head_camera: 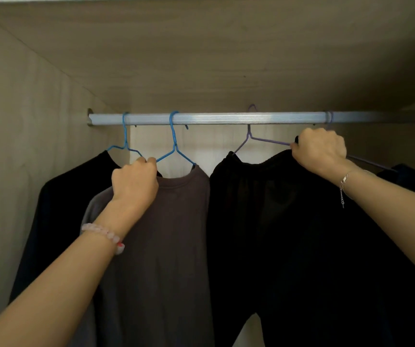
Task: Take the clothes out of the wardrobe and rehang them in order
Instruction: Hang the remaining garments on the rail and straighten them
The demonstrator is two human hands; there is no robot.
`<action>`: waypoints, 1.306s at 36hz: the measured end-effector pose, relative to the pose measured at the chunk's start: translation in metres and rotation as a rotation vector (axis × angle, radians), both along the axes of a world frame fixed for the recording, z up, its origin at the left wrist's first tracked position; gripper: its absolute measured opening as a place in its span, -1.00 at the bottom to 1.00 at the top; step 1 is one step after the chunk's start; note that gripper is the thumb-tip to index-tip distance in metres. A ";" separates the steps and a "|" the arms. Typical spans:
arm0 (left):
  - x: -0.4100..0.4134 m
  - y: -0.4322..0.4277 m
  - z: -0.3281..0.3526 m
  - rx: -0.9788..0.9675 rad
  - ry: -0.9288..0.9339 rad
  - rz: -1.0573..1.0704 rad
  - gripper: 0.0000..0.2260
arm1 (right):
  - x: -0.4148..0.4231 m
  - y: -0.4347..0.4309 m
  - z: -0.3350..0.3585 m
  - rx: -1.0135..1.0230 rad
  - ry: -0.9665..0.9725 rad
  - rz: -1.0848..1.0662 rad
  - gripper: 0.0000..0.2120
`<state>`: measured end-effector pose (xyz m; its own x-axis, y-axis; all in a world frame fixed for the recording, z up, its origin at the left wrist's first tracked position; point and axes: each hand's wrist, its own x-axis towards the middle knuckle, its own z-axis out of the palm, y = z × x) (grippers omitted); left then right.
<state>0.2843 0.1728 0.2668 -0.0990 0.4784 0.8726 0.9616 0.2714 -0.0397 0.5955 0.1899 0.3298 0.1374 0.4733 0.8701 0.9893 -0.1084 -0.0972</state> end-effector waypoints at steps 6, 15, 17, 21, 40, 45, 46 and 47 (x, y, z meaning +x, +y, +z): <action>0.003 0.001 -0.008 0.027 0.048 -0.029 -0.72 | 0.018 0.000 -0.050 -0.017 -0.051 0.019 -0.66; 0.013 0.006 -0.012 0.106 0.070 -0.075 -0.72 | 0.060 -0.032 -0.098 0.196 -0.126 -0.035 -0.71; 0.015 0.008 -0.012 0.139 0.093 -0.127 -0.70 | 0.069 -0.039 -0.101 0.313 -0.140 -0.014 -0.72; 0.022 0.016 -0.013 0.065 0.100 -0.380 -0.63 | 0.083 -0.045 -0.102 0.486 -0.173 -0.016 -0.77; -0.014 -0.052 -0.029 0.068 -0.385 -0.972 -0.83 | 0.046 -0.003 -0.044 0.484 -0.022 0.341 -0.70; -0.023 -0.085 -0.022 -0.013 -0.568 -0.971 -0.77 | 0.011 0.020 -0.028 0.391 -0.036 0.438 -0.69; -0.023 -0.090 -0.019 -0.080 -0.643 -0.994 -0.81 | 0.005 0.027 -0.027 0.341 -0.025 0.452 -0.68; -0.022 -0.095 -0.018 -0.149 -0.733 -1.032 -0.83 | 0.001 0.035 -0.027 0.287 -0.014 0.461 -0.67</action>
<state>0.2624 0.0774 0.2492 -0.0577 0.7089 0.7029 0.5326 -0.5737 0.6223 0.5968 0.2251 0.3027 -0.0406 0.2246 0.9736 0.9295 0.3660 -0.0457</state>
